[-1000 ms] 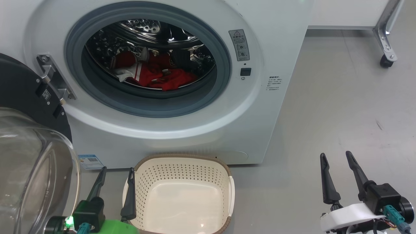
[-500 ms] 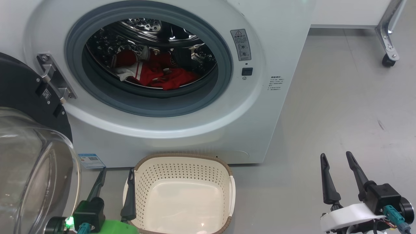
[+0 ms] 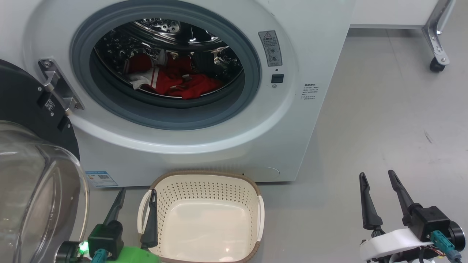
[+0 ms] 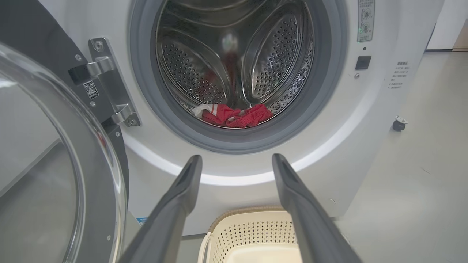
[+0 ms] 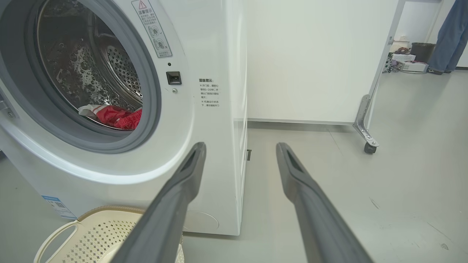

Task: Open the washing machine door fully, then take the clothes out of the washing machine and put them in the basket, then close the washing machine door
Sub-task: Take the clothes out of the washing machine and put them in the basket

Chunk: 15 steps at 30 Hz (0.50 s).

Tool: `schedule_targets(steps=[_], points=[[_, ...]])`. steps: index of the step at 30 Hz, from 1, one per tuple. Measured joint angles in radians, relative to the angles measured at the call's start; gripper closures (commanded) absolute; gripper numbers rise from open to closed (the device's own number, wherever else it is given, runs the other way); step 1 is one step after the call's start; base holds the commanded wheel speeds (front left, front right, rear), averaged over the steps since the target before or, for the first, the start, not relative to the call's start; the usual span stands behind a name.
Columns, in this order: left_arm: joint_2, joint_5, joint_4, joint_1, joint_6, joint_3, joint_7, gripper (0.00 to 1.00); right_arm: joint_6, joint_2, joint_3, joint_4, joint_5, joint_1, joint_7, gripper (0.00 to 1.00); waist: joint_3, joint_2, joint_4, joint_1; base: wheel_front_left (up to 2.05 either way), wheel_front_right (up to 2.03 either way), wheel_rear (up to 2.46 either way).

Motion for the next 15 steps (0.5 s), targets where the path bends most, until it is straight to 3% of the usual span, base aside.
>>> schedule_targets(steps=[15], points=[[-0.001,-0.039,0.126,-0.175,-0.053,-0.03,0.102,0.0,0.016,-0.003,0.016,-0.028,-0.009,-0.018,0.0,0.0,0.093,0.0,-0.041,0.0,0.0,0.0,0.0]])
